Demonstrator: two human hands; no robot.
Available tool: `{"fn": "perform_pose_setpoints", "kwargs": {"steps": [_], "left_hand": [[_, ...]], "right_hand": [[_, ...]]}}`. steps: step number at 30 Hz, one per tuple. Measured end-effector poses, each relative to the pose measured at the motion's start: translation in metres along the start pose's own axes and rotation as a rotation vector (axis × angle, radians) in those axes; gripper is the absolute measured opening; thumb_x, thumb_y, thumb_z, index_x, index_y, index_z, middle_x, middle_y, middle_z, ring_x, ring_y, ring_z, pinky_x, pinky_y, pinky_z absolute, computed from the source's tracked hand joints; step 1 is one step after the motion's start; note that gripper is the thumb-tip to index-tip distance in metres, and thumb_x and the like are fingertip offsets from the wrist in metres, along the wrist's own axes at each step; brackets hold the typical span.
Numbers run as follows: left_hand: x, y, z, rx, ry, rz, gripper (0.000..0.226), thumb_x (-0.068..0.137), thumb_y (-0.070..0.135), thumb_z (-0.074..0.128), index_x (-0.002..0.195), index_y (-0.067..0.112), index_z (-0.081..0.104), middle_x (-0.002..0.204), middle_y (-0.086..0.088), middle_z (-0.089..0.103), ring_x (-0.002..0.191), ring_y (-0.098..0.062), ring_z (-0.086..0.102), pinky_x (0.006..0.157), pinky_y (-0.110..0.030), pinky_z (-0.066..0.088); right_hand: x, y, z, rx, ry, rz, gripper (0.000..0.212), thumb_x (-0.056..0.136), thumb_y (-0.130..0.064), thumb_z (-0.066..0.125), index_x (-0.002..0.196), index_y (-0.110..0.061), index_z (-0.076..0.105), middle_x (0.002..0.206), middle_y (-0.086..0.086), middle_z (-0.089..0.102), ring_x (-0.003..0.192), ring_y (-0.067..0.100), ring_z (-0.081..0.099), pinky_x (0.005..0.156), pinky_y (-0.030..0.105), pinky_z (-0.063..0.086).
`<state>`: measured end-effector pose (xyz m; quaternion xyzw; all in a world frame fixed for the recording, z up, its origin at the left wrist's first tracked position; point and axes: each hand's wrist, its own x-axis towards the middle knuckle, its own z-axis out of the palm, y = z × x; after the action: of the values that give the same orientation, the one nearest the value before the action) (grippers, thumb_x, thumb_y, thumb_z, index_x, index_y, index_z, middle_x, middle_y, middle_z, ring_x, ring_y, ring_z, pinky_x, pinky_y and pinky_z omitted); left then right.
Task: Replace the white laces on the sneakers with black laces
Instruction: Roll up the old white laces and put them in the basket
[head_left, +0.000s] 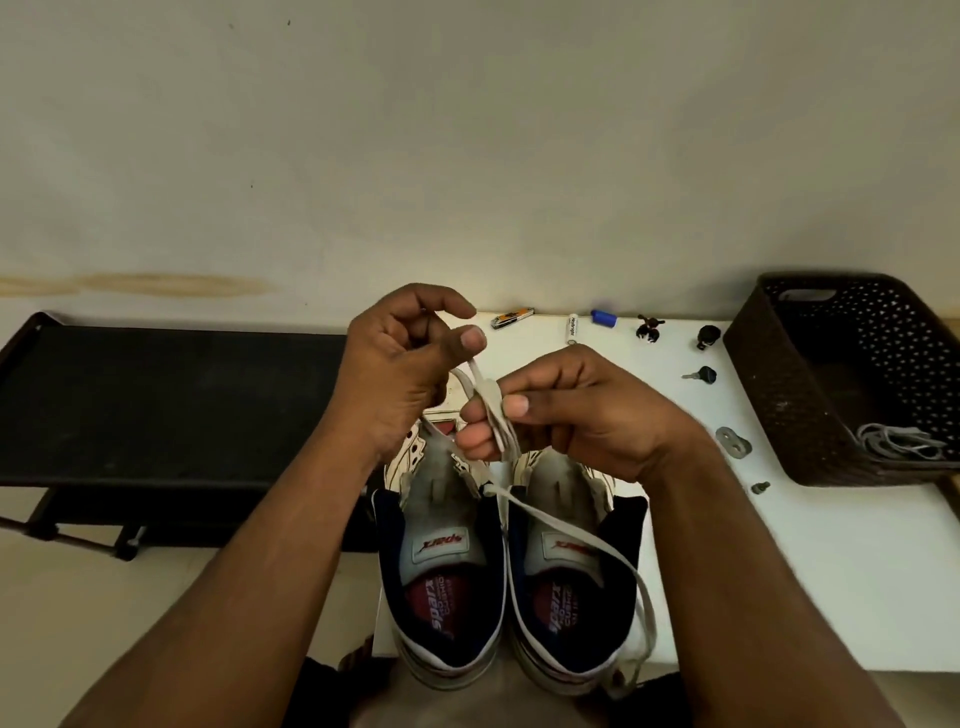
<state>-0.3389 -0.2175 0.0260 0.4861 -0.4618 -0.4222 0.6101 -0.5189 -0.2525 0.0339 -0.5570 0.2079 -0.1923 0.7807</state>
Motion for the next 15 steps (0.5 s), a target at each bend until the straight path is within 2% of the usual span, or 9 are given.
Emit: {"fn": "perform_pose_setpoints", "kwargs": {"steps": [2,4,6,7,8,11,13,15], "left_hand": [[-0.001,-0.002,0.007,-0.032,-0.034,-0.065,0.018,0.071,0.030,0.082,0.080,0.021,0.070,0.061,-0.023,0.041,0.050,-0.024,0.031,0.048,-0.034,0.027],[-0.002,-0.002,0.014,-0.086,-0.084,-0.141,0.017,0.072,0.036,0.076,0.074,0.021,0.070,0.065,-0.026,0.044,0.057,-0.027,0.037,0.053,-0.039,0.034],[-0.003,-0.002,0.016,-0.095,-0.174,-0.222,0.018,0.083,0.031,0.065,0.070,0.020,0.069,0.057,-0.016,0.042,0.046,-0.020,0.033,0.045,-0.028,0.034],[-0.004,-0.002,0.017,-0.064,-0.240,-0.250,0.022,0.088,0.030,0.059,0.071,0.020,0.068,0.053,-0.010,0.039,0.042,-0.015,0.031,0.042,-0.022,0.032],[-0.005,-0.002,0.017,-0.036,-0.312,-0.269,0.025,0.091,0.031,0.055,0.073,0.019,0.068,0.051,-0.003,0.036,0.042,-0.014,0.030,0.043,-0.021,0.034],[-0.009,-0.002,0.017,-0.042,-0.445,-0.357,0.030,0.098,0.026,0.047,0.081,0.012,0.067,0.051,0.000,0.032,0.049,-0.015,0.036,0.061,-0.036,0.053],[-0.010,0.000,0.016,-0.092,-0.470,-0.408,0.030,0.100,0.021,0.044,0.083,0.008,0.065,0.049,0.000,0.032,0.051,-0.016,0.043,0.077,-0.045,0.057],[-0.008,0.002,0.015,-0.152,-0.458,-0.435,0.027,0.097,0.022,0.047,0.083,0.008,0.065,0.046,0.001,0.030,0.051,-0.018,0.046,0.082,-0.047,0.056]], "right_hand": [[-0.003,-0.004,0.000,0.066,-0.029,-0.072,0.018,0.083,-0.009,0.063,0.096,-0.006,0.076,0.090,0.015,0.074,0.085,0.026,0.072,0.080,0.036,0.057],[-0.004,-0.005,0.000,0.208,-0.040,-0.179,0.024,0.079,-0.019,0.067,0.098,-0.007,0.075,0.091,0.012,0.074,0.084,0.024,0.072,0.079,0.036,0.057],[-0.002,-0.005,0.002,0.382,-0.014,-0.318,0.028,0.076,-0.022,0.072,0.100,-0.008,0.074,0.094,0.011,0.074,0.088,0.023,0.072,0.080,0.035,0.057],[0.000,-0.004,0.003,0.453,0.013,-0.397,0.029,0.076,-0.021,0.072,0.102,-0.008,0.074,0.097,0.010,0.074,0.092,0.023,0.071,0.081,0.034,0.057],[0.001,-0.005,0.004,0.506,0.055,-0.470,0.028,0.077,-0.020,0.070,0.103,-0.008,0.074,0.100,0.010,0.073,0.095,0.022,0.071,0.082,0.033,0.056],[0.005,-0.010,0.003,0.598,0.292,-0.614,0.026,0.084,-0.014,0.054,0.100,-0.010,0.075,0.105,0.011,0.072,0.102,0.023,0.069,0.087,0.033,0.055],[0.006,-0.010,-0.005,0.455,0.452,-0.628,0.027,0.088,-0.010,0.051,0.103,-0.009,0.074,0.109,0.012,0.071,0.108,0.026,0.066,0.093,0.035,0.052],[0.006,-0.003,-0.014,-0.061,0.637,-0.530,0.025,0.092,-0.005,0.054,0.112,-0.007,0.069,0.113,0.007,0.070,0.113,0.021,0.063,0.101,0.036,0.048]]}}
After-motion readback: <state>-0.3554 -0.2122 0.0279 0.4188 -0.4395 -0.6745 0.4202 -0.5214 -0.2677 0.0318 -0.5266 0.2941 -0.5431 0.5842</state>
